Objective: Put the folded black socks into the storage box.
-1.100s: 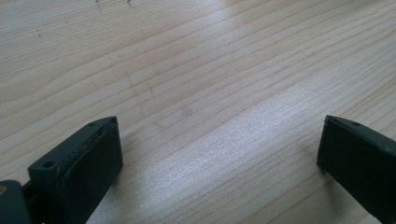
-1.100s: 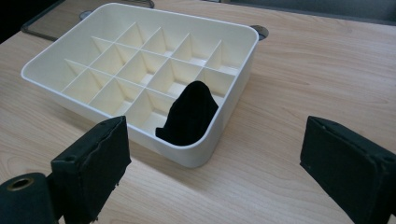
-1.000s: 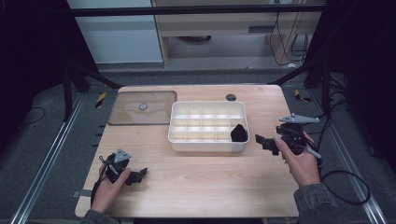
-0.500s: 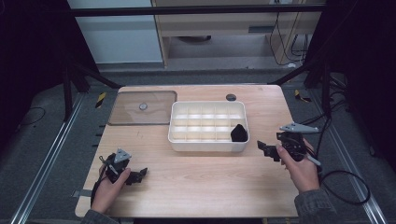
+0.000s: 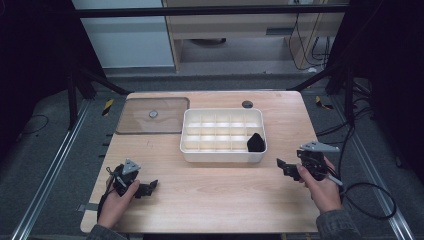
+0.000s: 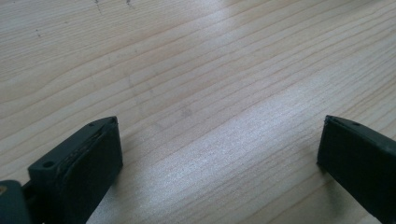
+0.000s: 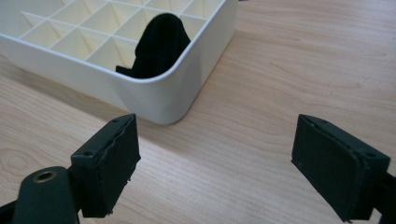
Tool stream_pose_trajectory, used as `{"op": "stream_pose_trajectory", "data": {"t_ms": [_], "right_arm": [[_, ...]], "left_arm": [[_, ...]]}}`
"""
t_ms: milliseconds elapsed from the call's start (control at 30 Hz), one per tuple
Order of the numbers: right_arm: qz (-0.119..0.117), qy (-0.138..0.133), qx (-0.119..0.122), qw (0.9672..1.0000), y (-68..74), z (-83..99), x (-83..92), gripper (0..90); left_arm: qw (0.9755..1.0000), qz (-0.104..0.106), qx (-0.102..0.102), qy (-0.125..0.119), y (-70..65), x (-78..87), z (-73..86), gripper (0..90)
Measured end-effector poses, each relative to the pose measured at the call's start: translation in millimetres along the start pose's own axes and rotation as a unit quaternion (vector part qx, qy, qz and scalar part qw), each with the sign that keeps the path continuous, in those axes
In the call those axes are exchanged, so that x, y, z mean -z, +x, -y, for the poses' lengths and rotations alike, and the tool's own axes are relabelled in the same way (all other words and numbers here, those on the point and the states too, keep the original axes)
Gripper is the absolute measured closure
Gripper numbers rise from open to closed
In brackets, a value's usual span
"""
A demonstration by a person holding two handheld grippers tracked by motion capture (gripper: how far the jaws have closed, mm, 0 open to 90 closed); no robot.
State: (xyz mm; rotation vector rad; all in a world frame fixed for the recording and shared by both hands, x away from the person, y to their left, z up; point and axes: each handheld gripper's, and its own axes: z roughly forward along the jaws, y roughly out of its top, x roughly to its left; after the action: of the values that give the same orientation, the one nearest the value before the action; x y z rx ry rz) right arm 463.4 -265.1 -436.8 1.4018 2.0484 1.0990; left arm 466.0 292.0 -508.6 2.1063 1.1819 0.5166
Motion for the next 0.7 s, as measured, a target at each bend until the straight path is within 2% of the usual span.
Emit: {"op": "stream_pose_trajectory", "data": {"t_ms": [433,700], "right_arm": [[-0.004,0.021,-0.023,0.9995,-2.7,31.0,-10.2,14.7],[-0.006,0.032,-0.027,0.9991,-2.2,44.4,-14.6,14.2]], "left_arm": [[1.0,0.0,0.0,0.0,0.0,0.0,0.0,0.0],[1.0,0.0,-0.002,0.001,-0.2,0.2,0.0,0.0]]}}
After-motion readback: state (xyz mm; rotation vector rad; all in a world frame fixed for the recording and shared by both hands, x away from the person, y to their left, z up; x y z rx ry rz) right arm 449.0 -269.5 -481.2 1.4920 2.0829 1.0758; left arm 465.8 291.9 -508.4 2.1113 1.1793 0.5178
